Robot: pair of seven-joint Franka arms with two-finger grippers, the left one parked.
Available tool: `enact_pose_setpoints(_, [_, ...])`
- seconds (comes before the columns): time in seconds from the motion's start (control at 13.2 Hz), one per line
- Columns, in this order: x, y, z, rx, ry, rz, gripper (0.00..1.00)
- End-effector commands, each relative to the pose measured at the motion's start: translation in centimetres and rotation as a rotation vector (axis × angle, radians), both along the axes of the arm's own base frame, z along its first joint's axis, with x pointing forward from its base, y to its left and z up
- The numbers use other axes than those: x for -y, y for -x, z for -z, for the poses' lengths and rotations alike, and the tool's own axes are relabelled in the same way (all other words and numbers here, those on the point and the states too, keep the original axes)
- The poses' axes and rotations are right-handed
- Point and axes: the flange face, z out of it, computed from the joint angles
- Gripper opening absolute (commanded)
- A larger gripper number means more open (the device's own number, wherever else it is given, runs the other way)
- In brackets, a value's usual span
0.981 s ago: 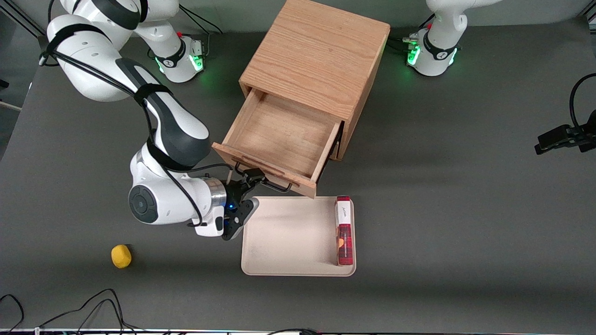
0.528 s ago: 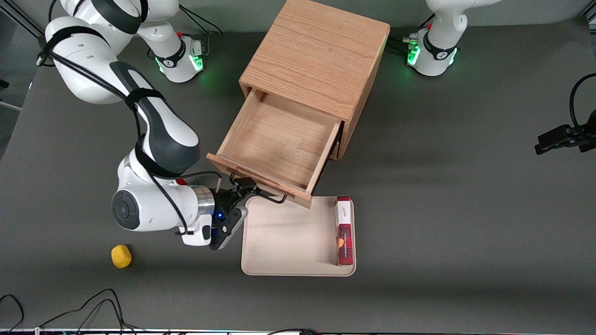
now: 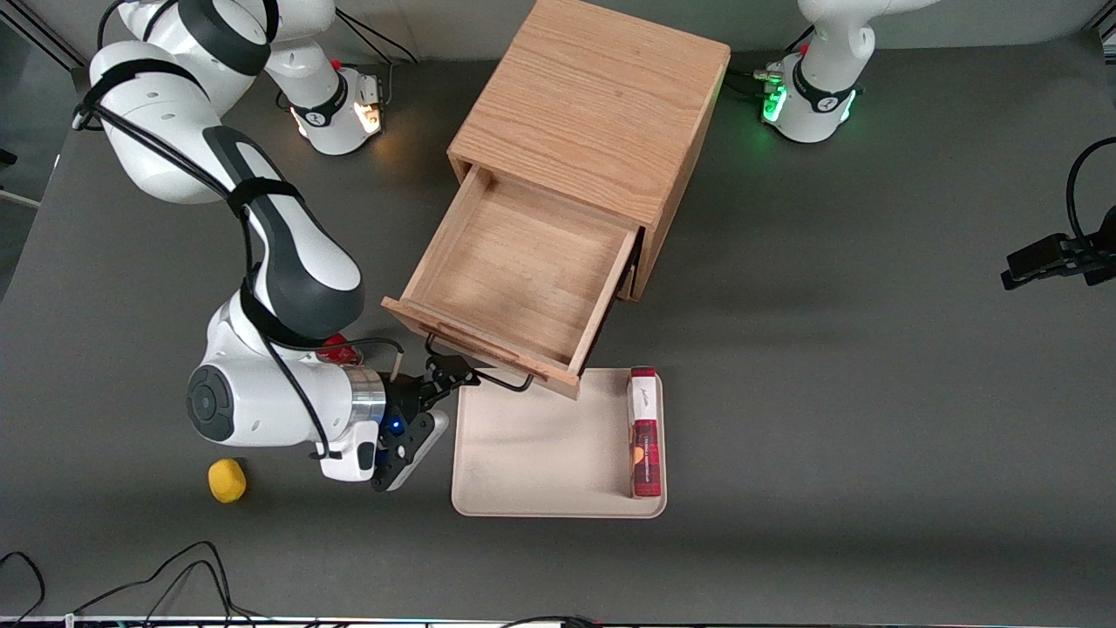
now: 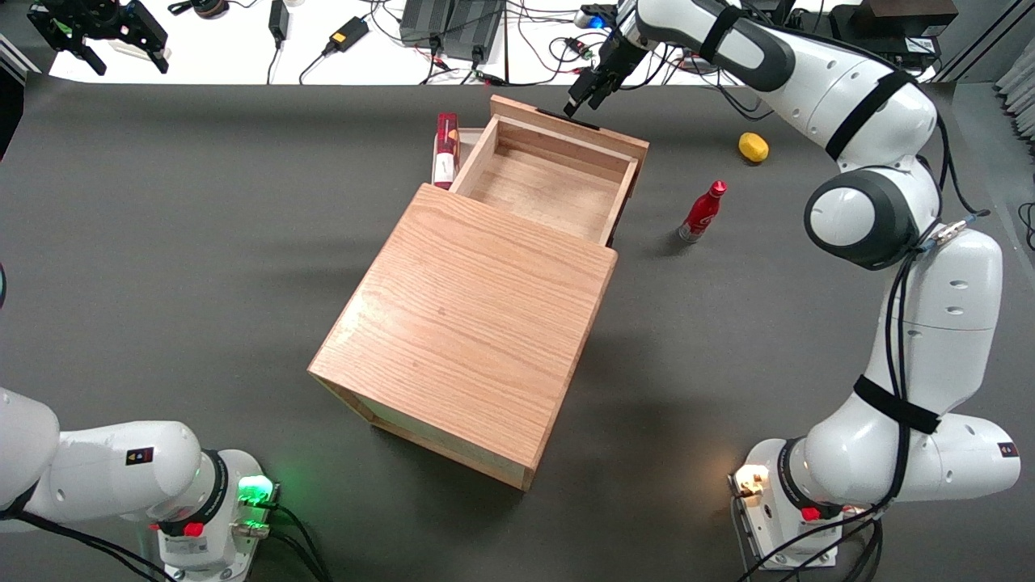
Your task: Open upper drawer
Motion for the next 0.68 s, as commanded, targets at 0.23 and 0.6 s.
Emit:
enact_pose_setpoints(0.23, [0.8,0.6,-6.5,0.062,0.023,-0.031,1.00])
enact_pose_setpoints(0.6, [9.5,6.2,-26.2,0.263,0.203,0.076,1.00])
